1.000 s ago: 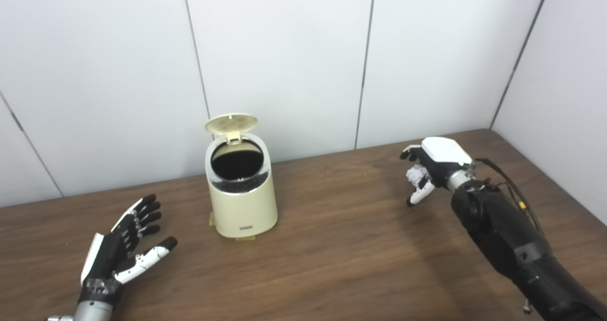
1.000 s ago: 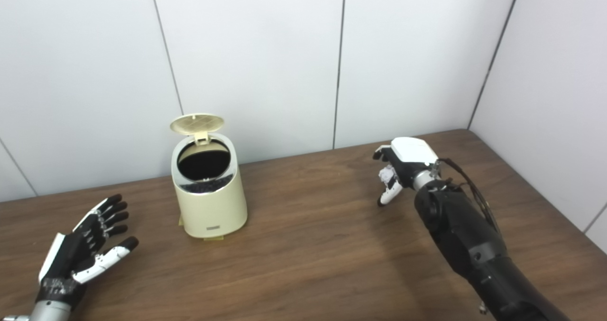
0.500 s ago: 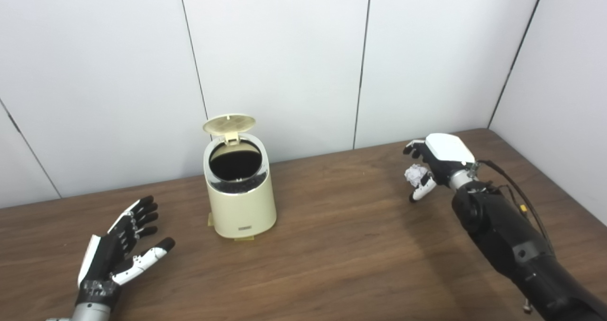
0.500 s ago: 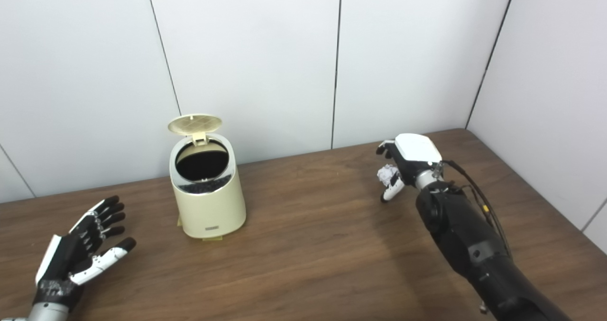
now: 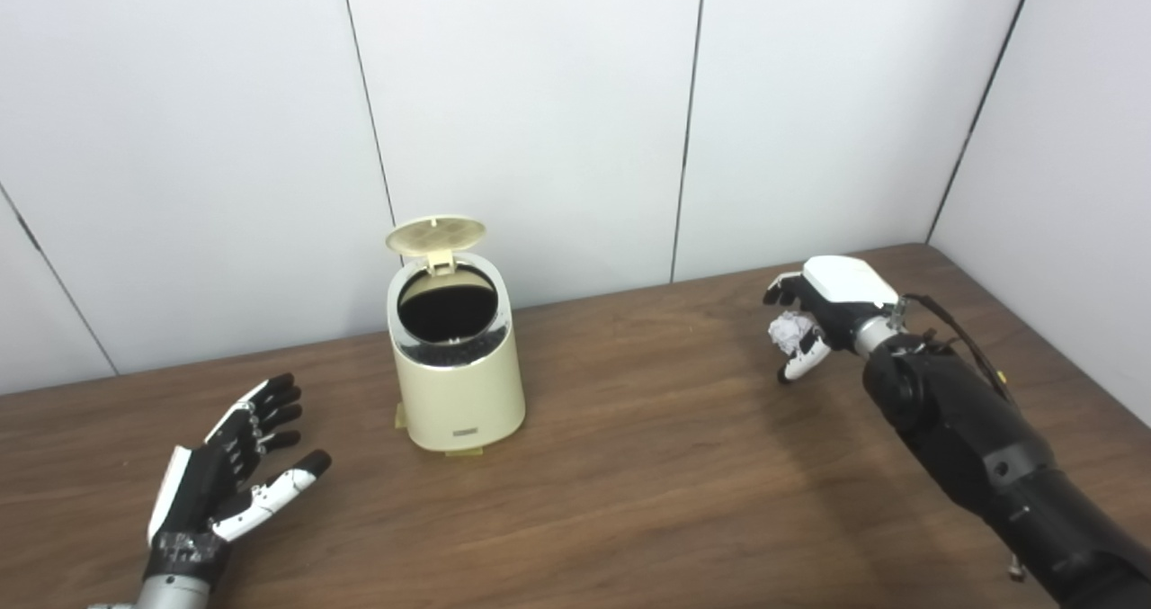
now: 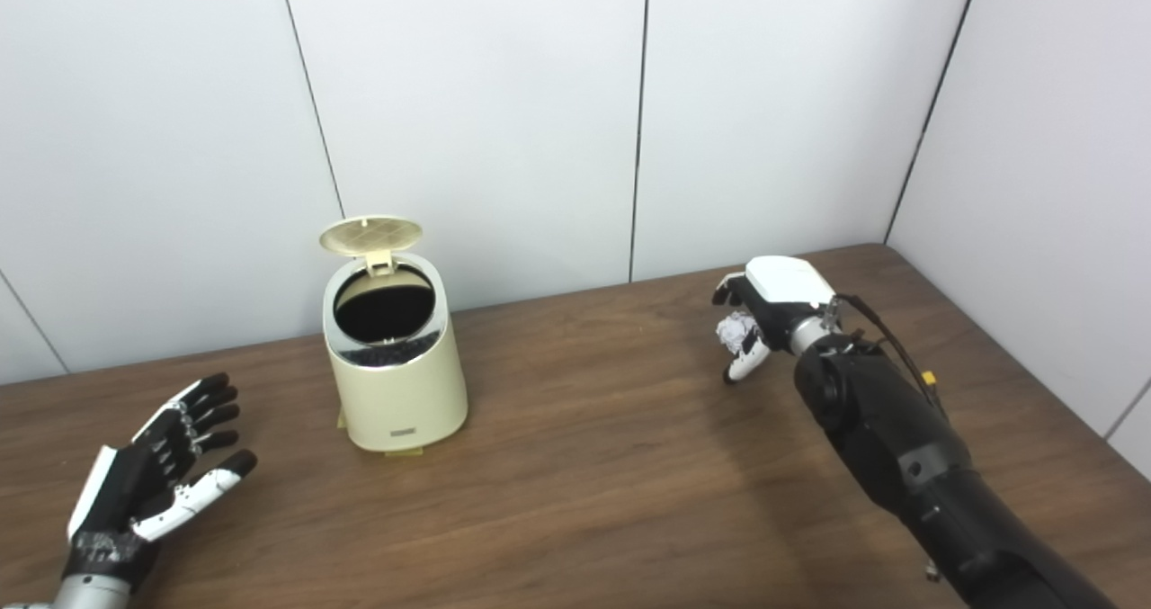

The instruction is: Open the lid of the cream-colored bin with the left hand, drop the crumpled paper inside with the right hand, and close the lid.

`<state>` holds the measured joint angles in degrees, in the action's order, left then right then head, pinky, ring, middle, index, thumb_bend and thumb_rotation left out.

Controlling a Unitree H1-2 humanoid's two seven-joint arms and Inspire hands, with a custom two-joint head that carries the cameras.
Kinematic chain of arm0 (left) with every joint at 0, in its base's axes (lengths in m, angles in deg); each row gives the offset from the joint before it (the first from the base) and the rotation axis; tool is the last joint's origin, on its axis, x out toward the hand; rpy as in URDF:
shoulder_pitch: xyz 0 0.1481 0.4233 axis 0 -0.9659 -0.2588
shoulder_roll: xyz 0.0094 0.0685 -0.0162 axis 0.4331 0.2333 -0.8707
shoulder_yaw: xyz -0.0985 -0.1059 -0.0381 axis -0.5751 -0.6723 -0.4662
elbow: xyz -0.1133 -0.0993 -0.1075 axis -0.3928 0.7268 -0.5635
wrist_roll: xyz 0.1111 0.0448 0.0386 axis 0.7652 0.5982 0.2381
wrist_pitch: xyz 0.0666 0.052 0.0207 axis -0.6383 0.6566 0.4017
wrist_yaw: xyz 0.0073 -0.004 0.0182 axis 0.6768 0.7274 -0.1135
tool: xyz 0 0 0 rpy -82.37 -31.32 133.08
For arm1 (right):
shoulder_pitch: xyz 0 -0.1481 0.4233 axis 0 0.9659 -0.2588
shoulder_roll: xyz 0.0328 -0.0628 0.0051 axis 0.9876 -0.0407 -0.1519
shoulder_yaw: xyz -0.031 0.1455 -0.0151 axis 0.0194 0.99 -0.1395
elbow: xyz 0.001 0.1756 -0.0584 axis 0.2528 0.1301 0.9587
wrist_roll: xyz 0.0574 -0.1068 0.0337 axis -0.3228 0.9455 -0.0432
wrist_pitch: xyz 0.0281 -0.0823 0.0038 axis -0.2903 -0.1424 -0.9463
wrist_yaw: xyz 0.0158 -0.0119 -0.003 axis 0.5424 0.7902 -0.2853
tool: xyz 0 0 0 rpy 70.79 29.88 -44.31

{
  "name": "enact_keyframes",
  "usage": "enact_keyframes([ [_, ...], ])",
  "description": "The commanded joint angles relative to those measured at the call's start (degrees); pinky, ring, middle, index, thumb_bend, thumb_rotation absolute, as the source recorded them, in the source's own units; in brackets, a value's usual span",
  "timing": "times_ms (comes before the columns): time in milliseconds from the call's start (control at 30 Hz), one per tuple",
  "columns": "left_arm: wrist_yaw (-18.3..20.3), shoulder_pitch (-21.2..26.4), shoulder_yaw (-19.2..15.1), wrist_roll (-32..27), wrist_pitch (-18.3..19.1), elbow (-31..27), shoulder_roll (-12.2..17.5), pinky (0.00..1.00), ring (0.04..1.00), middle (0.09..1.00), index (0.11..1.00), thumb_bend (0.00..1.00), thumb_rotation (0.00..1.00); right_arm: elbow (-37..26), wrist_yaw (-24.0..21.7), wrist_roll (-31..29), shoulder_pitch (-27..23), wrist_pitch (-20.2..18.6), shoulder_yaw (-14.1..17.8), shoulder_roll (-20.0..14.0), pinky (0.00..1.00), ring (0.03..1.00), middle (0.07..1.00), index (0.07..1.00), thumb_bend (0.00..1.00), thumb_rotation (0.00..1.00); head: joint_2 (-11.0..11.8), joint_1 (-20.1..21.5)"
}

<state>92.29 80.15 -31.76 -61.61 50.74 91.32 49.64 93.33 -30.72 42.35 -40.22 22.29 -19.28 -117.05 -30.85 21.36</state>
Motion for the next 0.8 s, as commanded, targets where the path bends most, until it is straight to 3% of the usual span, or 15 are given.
enact_keyframes([
  [0,-0.1,0.1,0.0,0.2,-1.1,-0.3,0.6,0.77,0.84,0.861,0.899,0.8,0.33,-0.7,-1.6,-0.7,-2.0,-0.3,0.0,-1.9,0.54,0.651,0.694,0.714,0.8,0.09,0.0,0.1],
  [133,-0.2,0.2,0.1,0.6,-1.4,-0.1,0.7,0.77,0.836,0.861,0.898,0.8,0.35,0.1,-3.0,-2.0,-2.3,0.8,-0.3,-2.2,0.47,0.568,0.64,0.7,0.8,0.08,0.1,0.0],
  [333,0.0,0.1,0.1,0.3,-1.2,-0.5,0.8,0.76,0.836,0.867,0.897,0.79,0.34,0.8,-4.5,-4.0,-2.8,0.7,-0.3,-2.1,0.57,0.599,0.634,0.65,0.77,0.01,0.1,-0.3],
  [400,0.2,0.1,0.1,0.0,-1.6,-0.2,0.9,0.76,0.833,0.867,0.896,0.78,0.33,0.3,-4.3,-4.6,-2.6,0.6,-0.2,-2.1,0.57,0.585,0.614,0.526,0.57,0.1,0.1,-0.3],
  [467,0.0,0.0,0.1,0.5,-1.8,-0.3,1.0,0.75,0.826,0.864,0.891,0.78,0.34,-0.2,-3.7,-5.0,-2.3,0.9,0.1,-2.1,0.56,0.562,0.532,0.493,0.54,0.03,0.1,-0.6],
  [600,-0.4,-0.2,0.1,0.9,-1.1,-0.9,1.0,0.75,0.821,0.857,0.89,0.79,0.34,1.1,-1.1,-5.7,-2.1,2.6,0.5,-2.0,0.46,0.427,0.494,0.497,0.52,0.0,0.0,-0.8],
  [767,-0.4,-0.2,0.2,0.8,-0.9,-0.7,0.9,0.76,0.828,0.86,0.893,0.77,0.32,-0.4,-0.2,-6.2,-1.4,2.8,1.1,-1.9,0.42,0.401,0.49,0.509,0.52,0.0,-0.3,-1.2],
])
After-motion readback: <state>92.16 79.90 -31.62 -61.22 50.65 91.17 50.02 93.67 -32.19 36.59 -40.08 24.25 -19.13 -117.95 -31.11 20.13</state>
